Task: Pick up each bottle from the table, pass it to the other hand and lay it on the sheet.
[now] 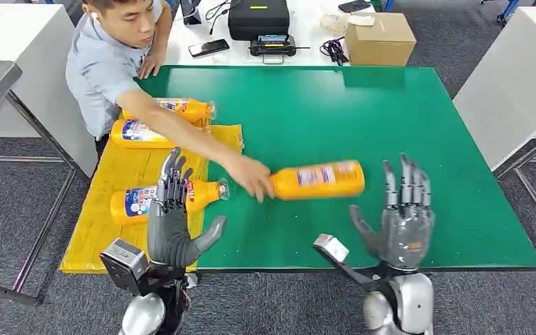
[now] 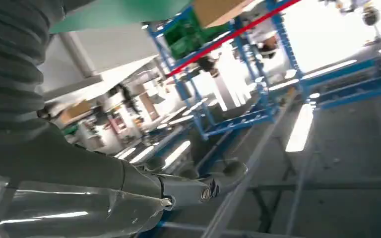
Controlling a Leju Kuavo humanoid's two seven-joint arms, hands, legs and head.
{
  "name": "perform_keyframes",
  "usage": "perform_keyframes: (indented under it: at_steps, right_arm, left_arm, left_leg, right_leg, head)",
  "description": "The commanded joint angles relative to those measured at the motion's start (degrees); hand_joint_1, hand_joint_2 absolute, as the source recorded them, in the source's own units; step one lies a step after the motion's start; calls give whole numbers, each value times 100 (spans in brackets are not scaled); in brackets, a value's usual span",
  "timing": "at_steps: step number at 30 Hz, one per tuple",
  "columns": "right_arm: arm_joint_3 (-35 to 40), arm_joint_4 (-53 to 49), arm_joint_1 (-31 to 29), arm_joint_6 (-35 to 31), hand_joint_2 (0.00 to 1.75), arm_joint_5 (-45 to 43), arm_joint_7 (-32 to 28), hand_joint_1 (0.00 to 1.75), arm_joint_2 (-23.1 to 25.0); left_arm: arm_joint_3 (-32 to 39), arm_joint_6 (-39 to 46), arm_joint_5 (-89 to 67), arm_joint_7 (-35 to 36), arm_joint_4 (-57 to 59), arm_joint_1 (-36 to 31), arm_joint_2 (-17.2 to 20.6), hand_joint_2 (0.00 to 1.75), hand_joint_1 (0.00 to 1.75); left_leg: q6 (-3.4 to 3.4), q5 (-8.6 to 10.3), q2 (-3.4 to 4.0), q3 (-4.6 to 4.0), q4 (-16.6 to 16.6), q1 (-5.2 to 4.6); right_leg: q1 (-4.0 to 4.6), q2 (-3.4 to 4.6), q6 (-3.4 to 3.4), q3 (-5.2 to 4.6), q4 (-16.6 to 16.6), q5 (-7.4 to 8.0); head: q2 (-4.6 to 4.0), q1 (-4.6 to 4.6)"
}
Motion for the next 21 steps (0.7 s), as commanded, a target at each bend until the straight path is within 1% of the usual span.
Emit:
perform_keyframes:
  at_steps: [1, 2, 4, 6, 7, 8, 9, 10, 11, 12, 13, 14, 15, 16, 17, 18, 19, 20, 21]
  right_arm:
    - [-302, 822, -7, -53, 175, 384, 652, 0, -917]
    - [-302, 822, -7, -53, 175, 384, 652, 0, -917]
    - [-289, 865, -9, -53, 175, 405, 679, 0, -939]
    - [-75, 1299, -14, -12, 175, 800, 1185, 0, -1282]
    - [-10, 1360, -2, -5, 175, 811, 1264, 0, -1373]
    - [57, 1470, -1, 193, 175, 828, 1467, 0, -1497]
    - [50, 1476, 7, 189, 175, 829, 1463, 0, -1518]
    - [62, 1606, -21, 623, 175, 844, 1673, 0, -1569]
    - [71, 1696, -41, 753, 175, 807, 1709, 0, -1584]
    - [88, 1774, -60, 1020, 175, 579, 1682, 0, -1579]
    - [100, 1835, -82, 1107, 175, 443, 1642, 0, -1573]
    - [138, 1949, -142, 1286, 175, 244, 1561, 0, -1584]
    - [125, 2073, -219, 1431, 175, -83, 1472, 0, -1519]
    - [159, 2172, -283, 1455, 175, -82, 1473, 0, -1517]
    - [199, 2329, -406, 1530, 175, -254, 1389, 0, -1463]
    - [230, 2436, -475, 1540, 175, -246, 1400, 0, -1442]
    - [315, 2688, -671, 1628, 175, -319, 1344, 0, -1402]
    - [339, 2712, -717, 1645, 175, -314, 1349, 0, -1376]
    - [385, 2832, -817, 1661, 175, -353, 1301, 0, -1348]
  left_arm:
    - [-295, -1, 157, -74, 148, 336, 410, 175, 0]
    - [-295, -1, 157, -74, 148, 336, 410, 175, 0]
    - [-291, -36, 205, -44, 162, 320, 402, 175, 0]
    - [-296, -172, 406, 83, 220, 354, 420, 175, 0]
    - [-302, -166, 406, 84, 219, 379, 431, 175, 0]
    - [-308, -169, 398, 148, 197, 416, 443, 175, 0]
    - [-310, -169, 398, 148, 196, 427, 444, 175, 0]
    - [-323, -63, 257, 312, 144, 467, 441, 175, 0]
    - [-326, 10, 172, 384, 123, 486, 436, 175, 0]
    - [-315, 111, 87, 474, 113, 497, 416, 175, 0]
    - [-332, 225, -61, 515, 108, 484, 410, 175, 0]
    - [-383, 372, -308, 527, 116, 437, 399, 175, 0]
    - [-410, 477, -486, 554, 144, 396, 393, 175, 0]
    - [-435, 485, -520, 559, 161, 364, 387, 175, 0]
    - [-477, 508, -622, 560, 204, 318, 388, 175, 0]
    - [-495, 513, -646, 562, 244, 291, 370, 175, 0]
    - [-524, 482, -657, 579, 325, 241, 352, 175, 0]
    - [-534, 481, -656, 579, 338, 235, 337, 175, 0]
    - [-567, 467, -685, 562, 392, 196, 336, 175, 0]
  left_leg:
    - [-7, -5, 6, 24, -12, 6]
    - [-13, -12, 8, 38, -13, 8]
    - [-10, -7, -1, 23, -9, 6]
    - [-11, -9, 4, 26, -9, 7]
    - [-9, -8, 5, 24, -10, 9]
    - [-12, -12, 6, 38, -12, 11]
    - [-9, -9, 3, 31, -12, 10]
    - [-8, -8, 4, 25, -9, 10]
    - [-10, -12, 4, 35, -10, 11]
    - [-9, -11, 6, 30, -9, 10]
    - [-7, -9, 7, 23, -8, 8]
    - [-11, -17, 12, 38, -8, 11]
    - [-10, -13, 12, 30, -8, 9]
    - [-9, -10, 11, 22, -6, 8]
    - [-13, -15, 14, 34, -7, 9]
    - [-10, -10, 16, 21, -6, 7]
    - [-15, -15, 19, 34, -9, 10]
    - [-12, -11, 22, 23, -6, 9]
    - [-15, -15, 23, 33, -7, 11]
  right_leg:
    - [6, 2, -8, 25, -15, -2]
    - [10, 2, -14, 39, -17, -8]
    - [7, -6, -10, 24, -11, -6]
    - [8, 0, -10, 24, -11, -5]
    - [9, 1, -8, 24, -15, -2]
    - [13, 1, -12, 39, -19, -6]
    - [11, -2, -9, 32, -19, -3]
    - [11, 0, -8, 25, -14, -3]
    - [12, -1, -10, 38, -17, -6]
    - [10, 2, -9, 31, -15, -5]
    - [8, 5, -7, 24, -13, -3]
    - [12, 8, -12, 39, -15, -9]
    - [9, 8, -10, 32, -14, -6]
    - [9, 8, -9, 24, -12, -3]
    - [10, 9, -14, 35, -12, -7]
    - [8, 13, -10, 21, -10, -1]
    - [11, 15, -16, 33, -12, -5]
    - [10, 18, -12, 22, -10, 0]
    - [12, 18, -16, 32, -11, -4]
  head:
    - [0, 0]
    - [0, 0]
    - [0, 2]
    - [0, 0]
    - [0, -2]
    - [0, 0]
    - [0, 0]
    - [0, 0]
    - [0, -2]
    - [0, 0]
    - [0, 0]
    - [0, 0]
    - [0, 0]
    - [0, 0]
    - [0, 0]
    - [0, 0]
    - [0, 0]
    - [0, -2]
    - [0, 0]
